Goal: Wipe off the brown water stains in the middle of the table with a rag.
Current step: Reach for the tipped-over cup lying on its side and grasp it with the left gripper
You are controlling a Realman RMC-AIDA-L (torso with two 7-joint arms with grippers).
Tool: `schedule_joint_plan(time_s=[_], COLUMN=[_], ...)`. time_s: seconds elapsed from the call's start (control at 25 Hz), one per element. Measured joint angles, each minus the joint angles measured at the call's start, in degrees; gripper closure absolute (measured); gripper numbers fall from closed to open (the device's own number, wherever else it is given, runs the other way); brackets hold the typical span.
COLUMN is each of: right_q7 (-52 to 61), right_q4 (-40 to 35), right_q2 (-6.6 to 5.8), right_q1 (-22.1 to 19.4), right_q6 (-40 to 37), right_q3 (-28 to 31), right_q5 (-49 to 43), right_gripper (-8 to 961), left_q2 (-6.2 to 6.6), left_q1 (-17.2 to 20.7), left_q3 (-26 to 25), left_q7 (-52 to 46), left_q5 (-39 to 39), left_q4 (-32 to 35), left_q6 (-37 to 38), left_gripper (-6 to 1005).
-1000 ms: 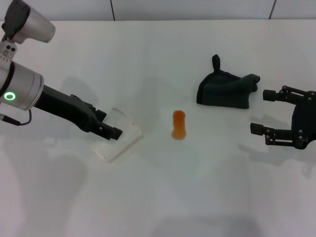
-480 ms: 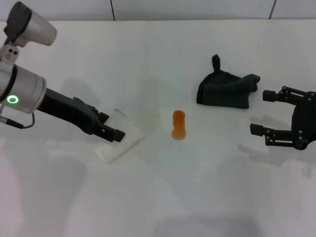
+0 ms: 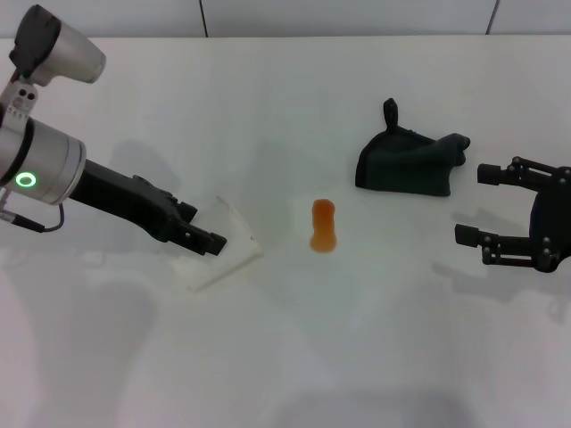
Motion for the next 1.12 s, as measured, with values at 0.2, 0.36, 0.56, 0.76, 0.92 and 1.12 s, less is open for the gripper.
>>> schedule_joint_plan(time_s=[0.2, 0.36, 0.56, 0.76, 0.92, 1.12], right_q7=[-0.05, -0.06, -0.07, -0.07, -0.07, -0.07], right_q4=[0.03, 0.03, 0.03, 0.03, 0.03, 0.03], right_q2=[0.0, 0.0, 0.0, 0.0, 0.0, 0.0], right_q1=[0.0, 0.0, 0.0, 0.0, 0.0, 0.0], right_q6=[0.0, 0.01, 0.03, 0.03, 0.03, 0.03], right_q3=[0.01, 0.01, 0.01, 0.01, 0.01, 0.01], right_q5=[0.0, 0.0, 0.0, 0.01, 0.05, 0.09], right_gripper=[113, 113, 113, 113, 113, 113], left_q2=[0.04, 0.09, 0.09, 0.1, 0.2, 0.17], left_q1=[0.0, -0.02, -0.23, -0.5, -0.59, -0.61], left_q3=[0.0, 0.0, 0.0, 0.06, 0.09, 0.09], left_q7=[-0.02, -0.04, 0.17, 0.69, 1.0, 1.19], left_q5=[0.04, 0.28, 0.43, 0.52, 0.61, 0.93], left_q4=[0.97, 1.58, 1.58, 1.66, 3.06, 3.5], left_q6=[-0.67, -1.28, -1.36, -1.4, -2.14, -2.96], left_gripper=[180, 181, 183, 184, 185, 186])
